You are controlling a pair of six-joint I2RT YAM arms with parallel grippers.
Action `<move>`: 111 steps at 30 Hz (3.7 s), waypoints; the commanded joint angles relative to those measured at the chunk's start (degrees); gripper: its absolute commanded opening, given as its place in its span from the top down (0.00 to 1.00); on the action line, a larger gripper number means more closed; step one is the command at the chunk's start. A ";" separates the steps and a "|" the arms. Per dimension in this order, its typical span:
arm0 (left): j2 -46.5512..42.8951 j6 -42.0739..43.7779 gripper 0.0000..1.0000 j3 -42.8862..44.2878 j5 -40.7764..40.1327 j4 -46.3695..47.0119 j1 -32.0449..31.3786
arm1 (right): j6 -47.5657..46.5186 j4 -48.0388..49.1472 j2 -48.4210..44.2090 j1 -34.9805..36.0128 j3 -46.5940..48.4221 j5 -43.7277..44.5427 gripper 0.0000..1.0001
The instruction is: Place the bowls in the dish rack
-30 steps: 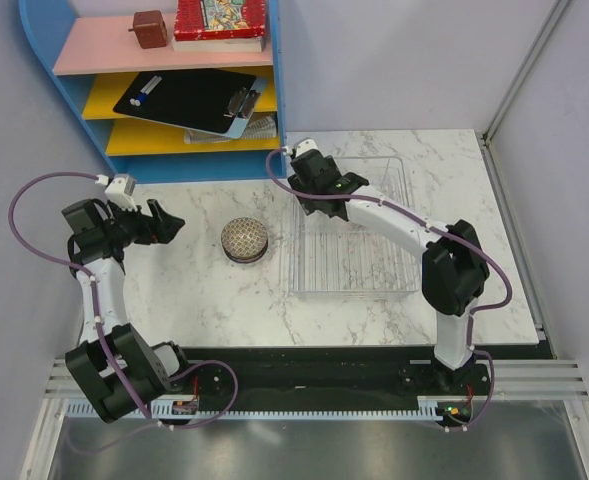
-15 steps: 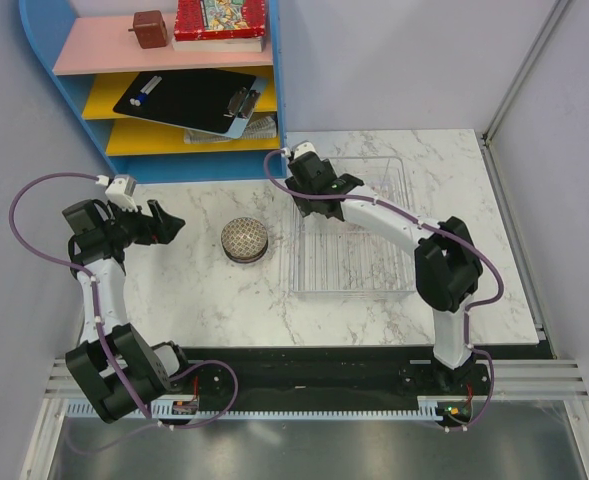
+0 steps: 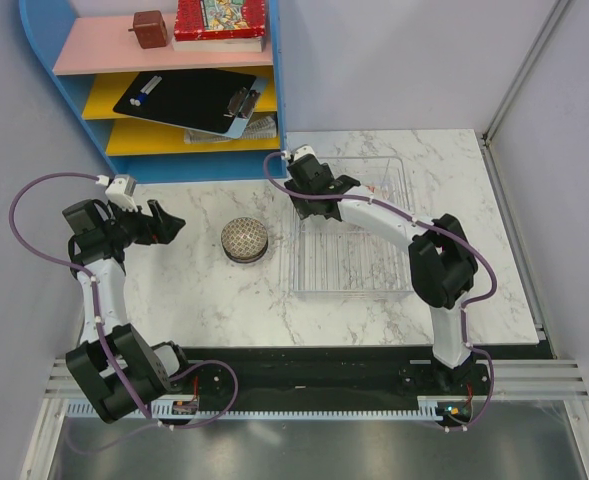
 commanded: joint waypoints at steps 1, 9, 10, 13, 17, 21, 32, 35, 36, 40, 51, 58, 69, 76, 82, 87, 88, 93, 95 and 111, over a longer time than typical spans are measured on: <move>-1.68 0.89 0.00 -0.16 2.47 1.71 0.29 | 1.23 0.61 1.15 -0.41 1.48 -2.75 1.00; -1.42 0.98 0.00 -0.25 2.55 1.71 0.29 | -1.84 -2.29 1.06 -0.41 3.68 -5.55 0.42; -1.42 0.98 0.00 -0.16 2.47 1.80 0.29 | -2.11 -2.64 0.97 -0.33 3.85 -5.91 0.38; -1.24 0.98 0.00 -0.07 2.64 1.71 0.29 | -3.25 -3.78 -0.17 -0.24 4.38 -8.72 0.20; -1.16 0.98 0.00 -0.16 2.73 1.71 0.21 | -5.09 -5.72 -2.18 -0.15 5.18 -12.85 0.03; -1.42 0.89 0.00 -0.16 2.73 1.80 0.29 | -5.89 -6.51 -3.68 -0.24 4.91 -17.76 0.02; 1.56 2.12 0.00 1.86 4.67 0.31 -1.11 | -13.09 -9.76 -12.12 -0.33 7.72 -15.52 0.02; 2.62 3.52 0.00 2.39 2.57 -0.31 -4.35 | -15.64 -9.85 -14.93 -0.50 6.68 -10.33 0.02; 2.97 4.31 0.00 2.56 1.34 -0.74 -6.10 | -16.17 -9.94 -15.81 -0.67 6.23 -9.61 0.03; 5.34 7.92 0.00 3.62 -9.99 -1.98 -19.53 | -20.02 -11.26 -22.64 -1.64 1.42 -9.60 0.03; 17.12 8.63 0.00 11.62 -21.96 -4.09 -31.96 | -27.51 -17.67 -46.89 -10.51 -12.56 -17.67 0.03; 16.69 8.54 0.09 10.83 -22.41 -4.00 -32.23 | -29.53 -16.10 -59.23 -13.68 -25.39 -20.94 0.03; 15.10 8.98 0.24 8.63 -20.39 -3.65 -32.31 | -23.55 -2.82 -61.87 -17.38 -39.91 -19.79 0.03; 14.31 9.50 0.23 7.93 -21.88 -3.47 -32.23 | -29.43 -13.17 -62.22 -17.38 -36.67 -42.53 0.03; 14.40 9.94 0.22 7.66 -23.11 -3.47 -32.31 | -40.15 -25.75 -56.34 -17.29 -31.13 -54.06 0.02; 13.70 10.38 0.22 7.93 -24.16 -4.35 -32.31 | -43.68 -29.98 -51.59 -13.70 -29.98 -51.10 0.02; 13.44 10.56 0.22 7.93 -24.42 -4.44 -32.23 | -43.68 -29.81 -51.15 -11.25 -30.24 -48.65 0.02; 11.77 10.91 0.21 6.70 -25.48 -5.32 -32.23 | -43.33 -30.07 -46.58 -6.31 -31.04 -46.43 0.02; 11.15 11.09 0.21 6.00 -25.92 -5.41 -32.23 | -43.50 -30.15 -44.74 -4.90 -30.95 -46.17 0.02; 9.13 11.00 0.21 4.06 -26.27 -5.76 -32.23 | -40.07 -14.96 -32.52 -1.20 -32.09 -26.22 0.02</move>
